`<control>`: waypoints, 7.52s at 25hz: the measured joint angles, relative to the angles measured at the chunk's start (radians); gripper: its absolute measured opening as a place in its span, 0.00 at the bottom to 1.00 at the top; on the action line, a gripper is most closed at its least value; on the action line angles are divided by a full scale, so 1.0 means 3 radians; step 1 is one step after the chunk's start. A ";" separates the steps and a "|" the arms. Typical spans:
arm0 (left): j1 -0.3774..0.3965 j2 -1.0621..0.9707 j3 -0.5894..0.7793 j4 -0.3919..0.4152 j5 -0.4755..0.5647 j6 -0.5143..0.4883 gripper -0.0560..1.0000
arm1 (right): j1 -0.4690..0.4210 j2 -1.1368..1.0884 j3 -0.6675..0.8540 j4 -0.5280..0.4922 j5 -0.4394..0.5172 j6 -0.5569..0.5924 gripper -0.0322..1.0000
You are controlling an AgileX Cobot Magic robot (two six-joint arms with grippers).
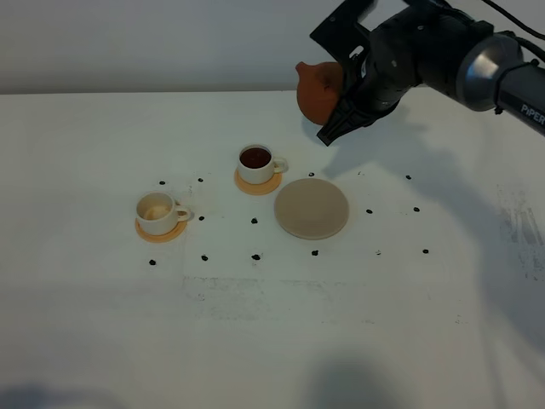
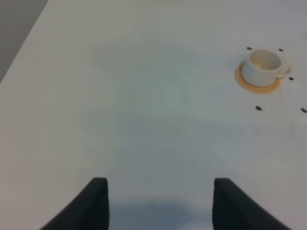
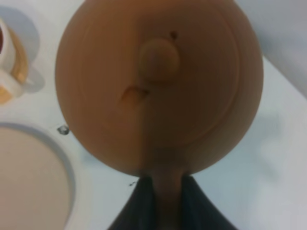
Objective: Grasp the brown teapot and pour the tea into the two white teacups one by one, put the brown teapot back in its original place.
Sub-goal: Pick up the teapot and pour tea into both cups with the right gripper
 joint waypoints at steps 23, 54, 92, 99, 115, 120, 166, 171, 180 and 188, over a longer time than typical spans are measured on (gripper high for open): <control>0.0000 0.0000 0.0000 0.0000 0.0000 0.0000 0.52 | -0.0128 0.0600 -0.0105 0.0341 -0.0123 -0.0041 0.12; 0.0000 0.0000 0.0000 0.0000 -0.0003 0.0000 0.52 | 0.0779 -0.0134 -0.0105 -0.0178 0.0416 -0.0033 0.12; 0.0000 0.0000 0.0000 0.0000 -0.0003 0.0000 0.52 | 0.1531 0.0221 -0.0069 -0.1171 0.0355 0.0335 0.12; 0.0000 0.0000 0.0000 0.0000 -0.0003 0.0000 0.52 | 0.1502 0.0378 -0.0072 -0.1394 0.0389 0.0369 0.12; 0.0000 0.0000 0.0000 0.0000 -0.0003 0.0000 0.52 | 0.1622 0.0460 -0.0072 -0.1709 0.0423 0.0407 0.12; 0.0000 0.0000 0.0000 0.0000 -0.0003 0.0000 0.52 | 0.1663 0.0473 -0.0072 -0.1809 0.0423 0.0447 0.12; 0.0000 0.0000 0.0000 0.0000 -0.0003 0.0000 0.52 | 0.1912 0.0645 -0.0072 -0.2719 0.0632 0.0480 0.12; 0.0000 0.0000 0.0000 0.0000 -0.0003 0.0000 0.52 | 0.1918 0.0645 -0.0072 -0.2780 0.0677 0.0480 0.12; 0.0000 0.0000 0.0000 0.0000 -0.0003 0.0000 0.52 | 0.1941 0.0647 -0.0072 -0.2828 0.0691 0.0400 0.12; 0.0000 0.0000 0.0000 0.0000 -0.0003 0.0000 0.52 | 0.1986 0.0647 -0.0072 -0.2941 0.0688 0.0380 0.12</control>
